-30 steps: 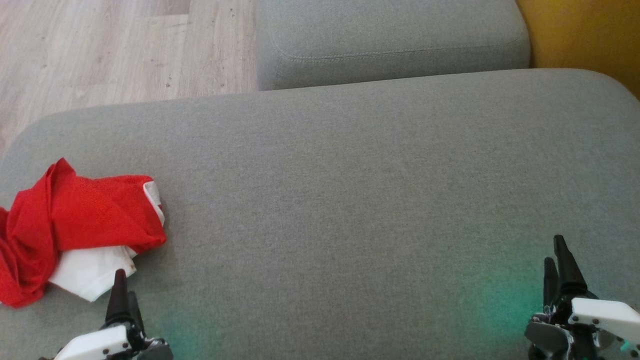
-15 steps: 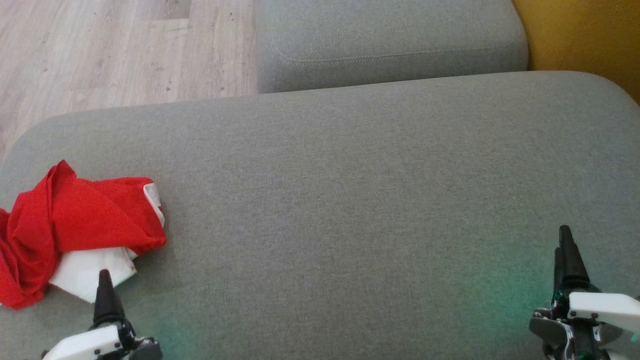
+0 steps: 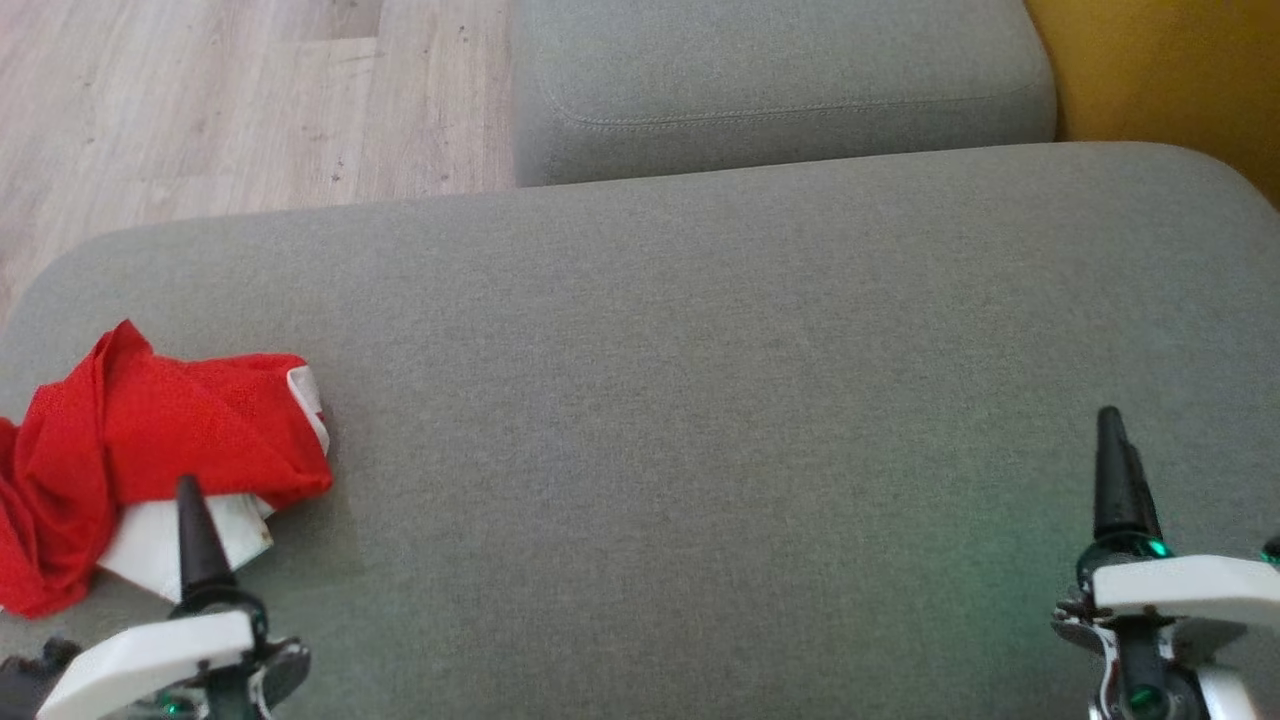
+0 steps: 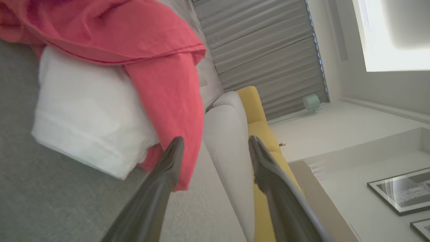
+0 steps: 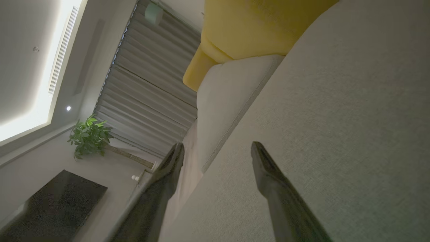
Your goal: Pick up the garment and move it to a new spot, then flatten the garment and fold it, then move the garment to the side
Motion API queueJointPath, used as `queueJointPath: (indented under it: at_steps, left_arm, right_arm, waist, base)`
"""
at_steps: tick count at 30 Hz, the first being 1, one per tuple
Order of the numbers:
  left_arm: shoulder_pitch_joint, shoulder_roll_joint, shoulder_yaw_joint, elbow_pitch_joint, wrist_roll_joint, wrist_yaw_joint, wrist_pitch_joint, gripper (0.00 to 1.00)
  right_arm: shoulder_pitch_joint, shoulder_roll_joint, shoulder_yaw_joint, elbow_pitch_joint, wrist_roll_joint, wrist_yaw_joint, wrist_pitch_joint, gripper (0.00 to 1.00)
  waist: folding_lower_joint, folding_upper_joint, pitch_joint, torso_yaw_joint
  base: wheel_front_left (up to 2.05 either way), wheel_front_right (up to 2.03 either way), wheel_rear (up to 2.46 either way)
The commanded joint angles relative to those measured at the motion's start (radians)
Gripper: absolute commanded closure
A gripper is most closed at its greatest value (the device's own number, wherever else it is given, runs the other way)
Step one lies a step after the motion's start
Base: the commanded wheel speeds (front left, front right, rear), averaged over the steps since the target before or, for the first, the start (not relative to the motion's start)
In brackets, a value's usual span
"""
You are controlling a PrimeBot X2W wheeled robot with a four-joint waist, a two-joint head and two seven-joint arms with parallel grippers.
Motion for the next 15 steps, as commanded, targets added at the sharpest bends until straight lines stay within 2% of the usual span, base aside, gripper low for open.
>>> queueJointPath:
  at_steps: [1, 7, 12, 15]
  left_arm:
    - [-0.028, 0.010, 0.003, -0.045, 0.025, 0.003, -0.010, 0.00]
    - [-0.011, 0.011, -0.058, -0.084, 0.154, 0.065, -0.027, 0.00]
    - [-0.009, 0.011, -0.099, -0.112, 0.270, 0.092, -0.042, 0.00]
    - [-0.007, 0.011, -0.134, -0.135, 0.384, 0.110, -0.054, 0.00]
  right_arm:
    - [-0.057, -0.005, 0.016, -0.048, -0.037, 0.000, -0.013, 0.00]
    - [-0.055, -0.005, 0.049, -0.086, -0.171, 0.000, -0.030, 0.00]
    - [-0.052, -0.005, 0.068, -0.107, -0.258, 0.000, -0.045, 0.00]
    - [-0.051, -0.006, 0.089, -0.122, -0.345, 0.000, -0.057, 0.00]
  waist:
    - [0.0000, 0.0000, 0.000, 0.000]
    - [0.0000, 0.0000, -0.001, 0.000]
    - [0.0000, 0.0000, -0.002, 0.000]
    - [0.0000, 0.0000, -0.003, -0.001]
  base:
    - [0.00, 0.00, 0.00]
    - [0.00, 0.00, 0.00]
    - [0.00, 0.00, 0.00]
    - [0.00, 0.00, 0.00]
